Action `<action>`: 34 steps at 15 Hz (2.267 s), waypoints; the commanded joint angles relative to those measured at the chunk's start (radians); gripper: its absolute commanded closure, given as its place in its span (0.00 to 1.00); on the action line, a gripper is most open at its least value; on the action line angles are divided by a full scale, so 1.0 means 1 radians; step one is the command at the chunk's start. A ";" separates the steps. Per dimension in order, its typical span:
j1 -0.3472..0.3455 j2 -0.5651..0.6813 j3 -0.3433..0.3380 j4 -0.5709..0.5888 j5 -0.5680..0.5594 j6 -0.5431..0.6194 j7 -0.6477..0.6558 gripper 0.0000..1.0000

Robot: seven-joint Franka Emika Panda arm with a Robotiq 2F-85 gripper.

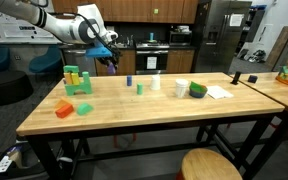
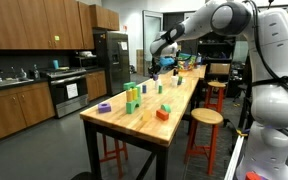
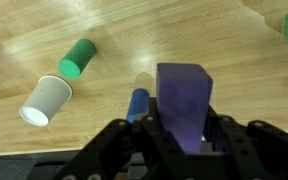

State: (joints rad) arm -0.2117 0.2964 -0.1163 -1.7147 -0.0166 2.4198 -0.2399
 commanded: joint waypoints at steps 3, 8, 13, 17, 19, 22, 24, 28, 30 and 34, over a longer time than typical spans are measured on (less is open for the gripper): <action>0.000 -0.002 0.003 0.002 0.003 -0.016 -0.018 0.84; -0.048 -0.034 0.114 -0.018 0.210 -0.064 -0.398 0.84; -0.079 -0.035 0.147 0.008 0.352 -0.171 -0.737 0.84; -0.125 0.001 0.114 0.122 0.406 -0.384 -1.009 0.84; -0.159 0.031 0.087 0.210 0.407 -0.523 -1.142 0.84; -0.138 0.008 0.055 0.180 0.395 -0.519 -1.120 0.59; -0.139 0.009 0.048 0.175 0.394 -0.516 -1.119 0.59; -0.117 0.016 0.055 0.171 0.392 -0.505 -1.108 0.59; -0.118 0.017 0.054 0.171 0.392 -0.505 -1.108 0.59; -0.101 0.014 0.062 0.178 0.335 -0.544 -1.191 0.84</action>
State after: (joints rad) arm -0.3353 0.3122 -0.0476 -1.5483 0.3611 1.9160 -1.3692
